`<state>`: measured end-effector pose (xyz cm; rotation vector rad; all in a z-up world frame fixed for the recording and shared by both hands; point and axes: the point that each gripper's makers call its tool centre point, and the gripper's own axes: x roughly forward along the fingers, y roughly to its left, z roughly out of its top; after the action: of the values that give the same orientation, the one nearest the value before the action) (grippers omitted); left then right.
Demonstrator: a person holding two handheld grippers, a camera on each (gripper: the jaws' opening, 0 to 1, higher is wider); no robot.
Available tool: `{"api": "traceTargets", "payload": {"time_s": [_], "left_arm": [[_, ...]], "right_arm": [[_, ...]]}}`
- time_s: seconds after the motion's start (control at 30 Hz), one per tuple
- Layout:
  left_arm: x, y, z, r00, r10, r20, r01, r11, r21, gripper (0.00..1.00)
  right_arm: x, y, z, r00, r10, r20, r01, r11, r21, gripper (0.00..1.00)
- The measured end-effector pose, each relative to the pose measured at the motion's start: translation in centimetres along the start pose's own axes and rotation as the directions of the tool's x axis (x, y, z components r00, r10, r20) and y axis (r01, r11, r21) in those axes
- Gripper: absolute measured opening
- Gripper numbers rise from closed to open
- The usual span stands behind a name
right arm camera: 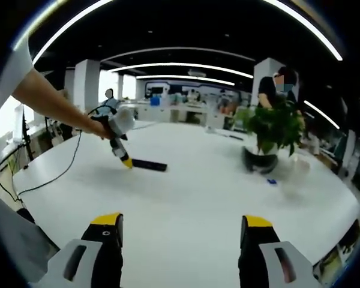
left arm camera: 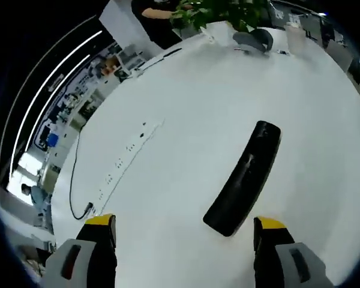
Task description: Press the specified remote control buttons in sequence, fully releasing each button before pressing the next.
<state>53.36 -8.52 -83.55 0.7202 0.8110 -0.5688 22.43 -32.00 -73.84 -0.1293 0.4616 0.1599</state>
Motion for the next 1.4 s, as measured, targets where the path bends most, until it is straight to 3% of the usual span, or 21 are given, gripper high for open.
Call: {"api": "traceTargets", "payload": {"time_s": [0.07,0.17,0.27,0.43,0.53,0.63,0.7,0.8,0.9,1.03,1.17,1.23,1.3,1.4], "left_arm": [[-1.0,0.6,1.1,0.995,0.027,0.094,-0.023,0.998,-0.052,1.0],[-2.7,0.6,1.4,0.991,0.027,0.128,-0.005,0.986,-0.168,1.0],[-4.5,0.4,1.9,0.979,0.036,0.199,0.019,0.964,-0.266,1.0],[-7.5,-0.4,1.1,0.965,0.077,0.25,0.008,0.947,-0.32,1.0],[-9.5,-1.3,0.7,0.95,0.086,0.301,0.027,0.936,-0.351,1.0],[-11.2,-2.0,-0.3,0.943,0.107,0.317,0.03,0.916,-0.399,1.0],[-12.5,-2.3,-0.8,0.929,0.124,0.349,0.041,0.902,-0.429,1.0],[-14.6,-3.0,-1.7,0.918,0.142,0.371,0.041,0.895,-0.444,1.0],[-17.1,-3.5,-2.6,0.894,0.181,0.41,0.04,0.879,-0.475,1.0],[-19.2,-3.8,-3.9,0.876,0.232,0.422,0.008,0.869,-0.494,1.0],[-21.3,-5.1,-5.2,0.86,0.26,0.44,0.034,0.83,-0.556,1.0],[-22.4,-5.9,-5.9,0.838,0.284,0.465,0.027,0.831,-0.555,1.0],[-23.2,-6.8,-6.8,0.836,0.303,0.456,0.003,0.83,-0.558,1.0],[-24.4,-8.0,-7.5,0.823,0.307,0.478,0.002,0.84,-0.543,1.0]], "right_arm": [[0.0,0.1,0.0,1.0,0.004,0.002,-0.004,1.0,-0.003,0.8],[0.0,0.1,0.2,1.0,0.007,0.01,-0.007,1.0,0.0,0.82],[-0.1,-0.4,0.7,0.999,-0.016,0.037,0.016,1.0,-0.004,0.89],[-0.4,-0.5,1.3,0.997,-0.017,0.075,0.017,1.0,0.006,0.97],[-0.5,-0.4,1.5,0.996,-0.016,0.085,0.015,1.0,0.006,0.99],[-0.5,-0.2,1.6,0.996,-0.001,0.09,0.0,1.0,0.012,0.99],[-0.5,-0.2,1.7,0.996,-0.002,0.094,0.001,1.0,0.008,0.99],[-0.5,-0.2,1.6,0.996,0.003,0.088,-0.004,1.0,0.007,0.99],[-0.5,-0.1,1.6,0.996,0.006,0.089,-0.006,1.0,0.002,0.99],[-0.6,0.1,1.6,0.996,0.012,0.093,-0.012,1.0,-0.008,0.99],[-0.6,0.1,1.7,0.995,0.009,0.096,-0.008,1.0,-0.01,0.99],[-0.7,0.0,1.8,0.995,0.006,0.102,-0.005,1.0,-0.006,0.99],[-0.7,-0.1,1.8,0.995,0.001,0.102,-0.001,1.0,-0.006,0.98],[-0.7,-0.1,1.7,0.995,0.001,0.103,0.0,1.0,-0.005,0.98]]}}
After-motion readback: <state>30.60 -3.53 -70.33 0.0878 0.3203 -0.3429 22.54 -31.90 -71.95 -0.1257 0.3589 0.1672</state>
